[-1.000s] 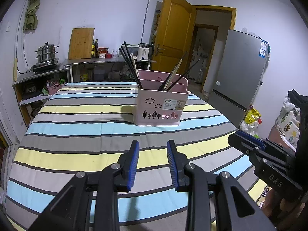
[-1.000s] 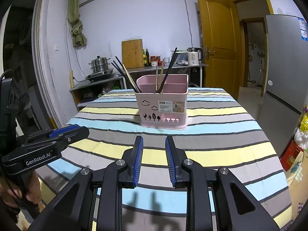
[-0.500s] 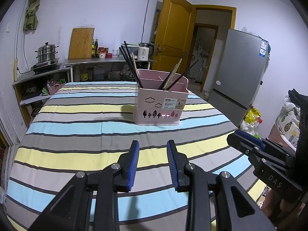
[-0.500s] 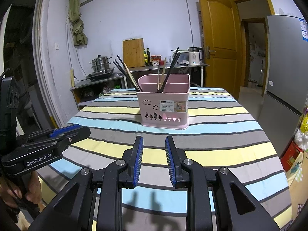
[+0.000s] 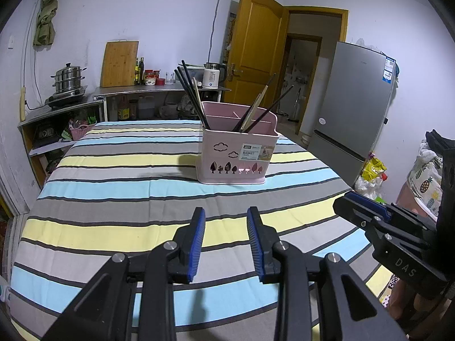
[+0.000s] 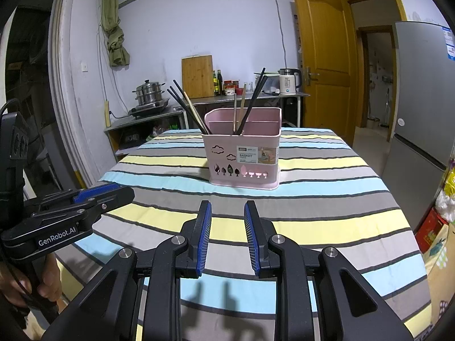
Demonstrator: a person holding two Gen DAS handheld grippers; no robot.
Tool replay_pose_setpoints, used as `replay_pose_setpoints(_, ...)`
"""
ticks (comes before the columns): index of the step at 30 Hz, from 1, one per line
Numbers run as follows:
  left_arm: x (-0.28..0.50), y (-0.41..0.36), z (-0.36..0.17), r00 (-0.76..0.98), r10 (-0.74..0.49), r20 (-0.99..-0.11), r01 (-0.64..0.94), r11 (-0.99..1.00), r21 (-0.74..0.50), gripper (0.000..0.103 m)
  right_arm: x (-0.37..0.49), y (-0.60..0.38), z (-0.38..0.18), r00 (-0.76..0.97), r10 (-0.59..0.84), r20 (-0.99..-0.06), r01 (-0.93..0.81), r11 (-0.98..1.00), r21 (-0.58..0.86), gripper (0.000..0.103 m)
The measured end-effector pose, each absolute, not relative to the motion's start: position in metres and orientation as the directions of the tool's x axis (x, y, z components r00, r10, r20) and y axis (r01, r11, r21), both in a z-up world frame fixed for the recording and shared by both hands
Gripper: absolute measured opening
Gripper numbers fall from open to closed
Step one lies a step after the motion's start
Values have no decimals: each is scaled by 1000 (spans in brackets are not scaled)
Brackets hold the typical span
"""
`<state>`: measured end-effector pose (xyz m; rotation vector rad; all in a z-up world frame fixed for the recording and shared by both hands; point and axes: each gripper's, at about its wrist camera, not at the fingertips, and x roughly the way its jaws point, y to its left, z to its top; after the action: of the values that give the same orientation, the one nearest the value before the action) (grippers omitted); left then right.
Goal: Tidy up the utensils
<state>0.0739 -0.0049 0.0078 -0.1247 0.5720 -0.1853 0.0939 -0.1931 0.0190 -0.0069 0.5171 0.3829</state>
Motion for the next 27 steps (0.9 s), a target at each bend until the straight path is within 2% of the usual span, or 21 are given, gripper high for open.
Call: replay_pose_setpoints(27,72,-5,6,822,-209,-529,139,976,-169,32,94,-191,19,799,356,-486,-360,929,89,24)
